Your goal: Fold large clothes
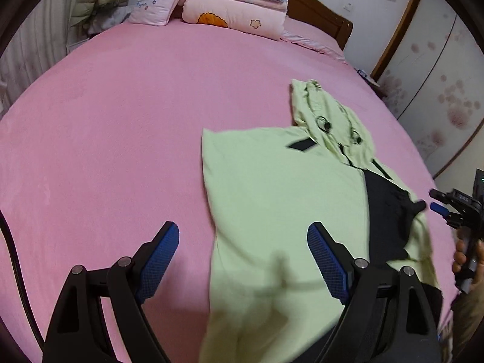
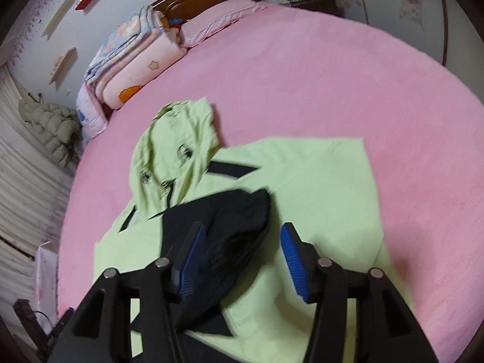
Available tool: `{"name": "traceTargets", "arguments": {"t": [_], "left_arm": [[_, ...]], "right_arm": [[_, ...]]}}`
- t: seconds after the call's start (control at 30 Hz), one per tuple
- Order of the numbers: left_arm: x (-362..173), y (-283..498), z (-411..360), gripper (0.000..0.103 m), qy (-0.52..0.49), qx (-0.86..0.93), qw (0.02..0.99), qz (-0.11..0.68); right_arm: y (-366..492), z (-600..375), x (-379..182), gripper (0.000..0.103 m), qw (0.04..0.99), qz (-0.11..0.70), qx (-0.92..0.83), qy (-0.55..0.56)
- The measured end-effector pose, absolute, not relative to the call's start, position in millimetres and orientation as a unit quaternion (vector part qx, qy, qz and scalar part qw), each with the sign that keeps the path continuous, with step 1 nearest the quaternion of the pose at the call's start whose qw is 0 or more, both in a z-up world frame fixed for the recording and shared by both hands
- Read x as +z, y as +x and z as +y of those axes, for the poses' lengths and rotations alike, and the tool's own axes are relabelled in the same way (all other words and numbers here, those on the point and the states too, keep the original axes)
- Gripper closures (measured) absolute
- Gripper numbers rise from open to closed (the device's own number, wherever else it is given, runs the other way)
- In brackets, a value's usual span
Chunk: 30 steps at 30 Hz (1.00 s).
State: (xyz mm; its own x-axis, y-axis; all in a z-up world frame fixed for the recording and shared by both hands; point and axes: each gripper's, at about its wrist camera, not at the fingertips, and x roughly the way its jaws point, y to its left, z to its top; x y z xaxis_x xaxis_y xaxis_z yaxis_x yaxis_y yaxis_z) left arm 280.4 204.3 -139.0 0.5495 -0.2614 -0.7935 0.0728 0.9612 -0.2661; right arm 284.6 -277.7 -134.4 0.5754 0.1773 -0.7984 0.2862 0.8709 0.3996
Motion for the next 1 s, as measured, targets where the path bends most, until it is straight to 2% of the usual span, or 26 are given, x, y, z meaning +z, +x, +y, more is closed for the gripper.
{"name": "traceTargets", "arguments": {"t": [0.27, 0.3, 0.33, 0.37, 0.4, 0.43, 0.47, 0.5, 0.7, 0.87, 0.97, 1.0], "left_arm": [[-188, 380, 196, 0.017, -0.113, -0.065, 0.843, 0.522], [-195, 386, 196, 0.018, -0.114, -0.063, 0.838, 0.53], [-204, 394, 195, 0.02, -0.117, -0.062, 0.83, 0.542], [-210, 398, 195, 0.031, -0.121, -0.062, 0.825, 0.549], [-216, 402, 194, 0.053, -0.123, -0.066, 0.82, 0.556], [-220, 404, 194, 0.063, -0.12, -0.061, 0.818, 0.559], [-220, 404, 195, 0.083, -0.116, -0.051, 0.822, 0.555], [-218, 403, 197, 0.095, -0.119, -0.048, 0.828, 0.546], [-206, 391, 209, 0.099, -0.131, -0.009, 0.864, 0.485], [-214, 394, 201, 0.098, -0.105, 0.019, 0.868, 0.485], [-210, 395, 197, 0.094, -0.077, 0.026, 0.868, 0.489], [-205, 395, 197, 0.089, -0.071, 0.03, 0.869, 0.489]], "right_arm": [[343, -281, -181, 0.051, 0.82, 0.52, -0.007, 0.239], [347, -280, -187, 0.054, 0.815, 0.529, 0.0, 0.239], [349, -278, -191, 0.063, 0.811, 0.536, 0.008, 0.234], [352, -274, -195, 0.067, 0.807, 0.547, 0.012, 0.222], [353, -270, -196, 0.075, 0.808, 0.555, 0.01, 0.197], [354, -266, -196, 0.079, 0.813, 0.556, 0.011, 0.172], [354, -260, -192, 0.081, 0.823, 0.549, 0.015, 0.145], [353, -254, -184, 0.084, 0.837, 0.534, 0.021, 0.117], [355, -246, -148, 0.085, 0.904, 0.42, 0.036, 0.072], [376, -242, -198, 0.082, 0.859, 0.509, -0.01, 0.047], [366, -241, -196, 0.072, 0.855, 0.514, -0.036, 0.055], [361, -241, -190, 0.067, 0.856, 0.512, -0.052, 0.052]]}}
